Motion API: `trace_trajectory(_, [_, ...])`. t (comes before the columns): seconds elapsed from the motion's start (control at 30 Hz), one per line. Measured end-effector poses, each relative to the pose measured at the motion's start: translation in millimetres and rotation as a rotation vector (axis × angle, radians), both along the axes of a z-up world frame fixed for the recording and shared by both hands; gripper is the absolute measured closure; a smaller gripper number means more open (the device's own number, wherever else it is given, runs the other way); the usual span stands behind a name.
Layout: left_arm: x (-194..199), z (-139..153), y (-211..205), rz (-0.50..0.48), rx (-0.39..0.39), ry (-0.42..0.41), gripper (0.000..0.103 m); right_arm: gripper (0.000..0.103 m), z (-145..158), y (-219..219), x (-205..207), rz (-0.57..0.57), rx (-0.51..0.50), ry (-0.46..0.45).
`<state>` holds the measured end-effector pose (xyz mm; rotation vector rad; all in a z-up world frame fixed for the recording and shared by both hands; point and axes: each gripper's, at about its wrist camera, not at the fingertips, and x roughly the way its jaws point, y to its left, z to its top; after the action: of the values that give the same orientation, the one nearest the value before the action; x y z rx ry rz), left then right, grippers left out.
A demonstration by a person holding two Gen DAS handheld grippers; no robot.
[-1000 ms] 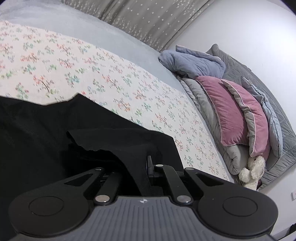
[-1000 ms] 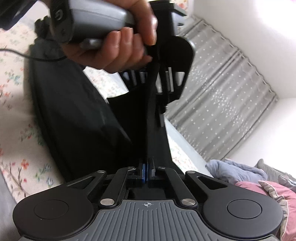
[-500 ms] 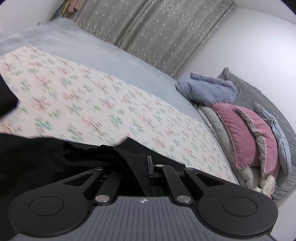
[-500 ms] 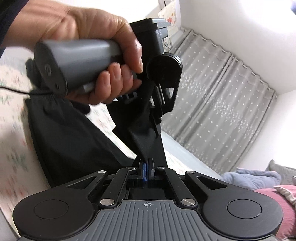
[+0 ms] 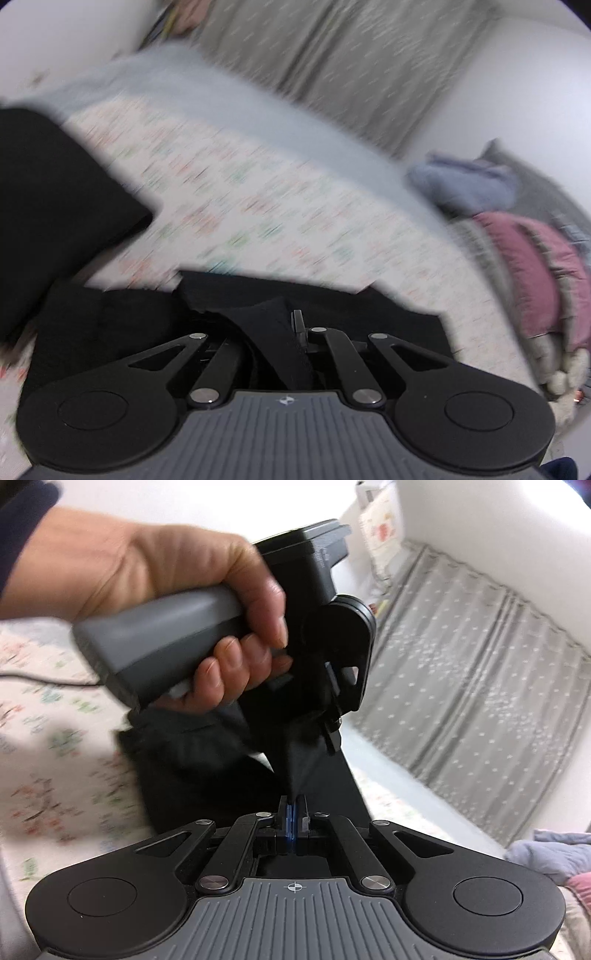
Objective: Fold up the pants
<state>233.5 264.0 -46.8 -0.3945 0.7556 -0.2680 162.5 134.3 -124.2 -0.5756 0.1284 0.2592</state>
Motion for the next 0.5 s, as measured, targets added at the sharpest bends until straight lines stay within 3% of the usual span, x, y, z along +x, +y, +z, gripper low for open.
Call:
trace_trajectory(0.17, [2.5,-30.8,16.6,0.021,-0.029,0.124,0.072,0.103,-15.8,6.3,-13.3,0.042,-0.043,0.080])
trace_trajectory(0.23, [4.3,-30.6,18.9,0.026,-0.049,0.130,0.057,0.103,-16.2,1.4,-16.5,0.049,-0.047,0.103])
trace_trajectory(0.3, [7.1,-29.9,20.2,0.044,-0.053,0.135,0.051,0.103,-13.7,-2.0,-19.3,0.063,-0.047,0.117])
trace_trajectory(0.37, [10.8,-29.6,18.4,0.078,-0.031,0.133,0.053,0.103,-10.6,-2.2,-24.5,0.073,-0.048,0.125])
trace_trajectory(0.4, [13.6,-29.8,17.2,0.095,-0.017,0.131,0.077,0.103,-10.4,0.0,-24.2,0.076,-0.051,0.125])
trace_trajectory(0.43, [15.7,-28.5,15.8,0.112,0.001,0.128,0.082,0.103,-10.1,1.7,-23.2,0.082,-0.057,0.129])
trace_trajectory(0.5, [14.7,-22.2,15.3,0.118,-0.005,0.104,0.083,0.103,-10.4,3.3,-22.1,0.093,-0.064,0.128])
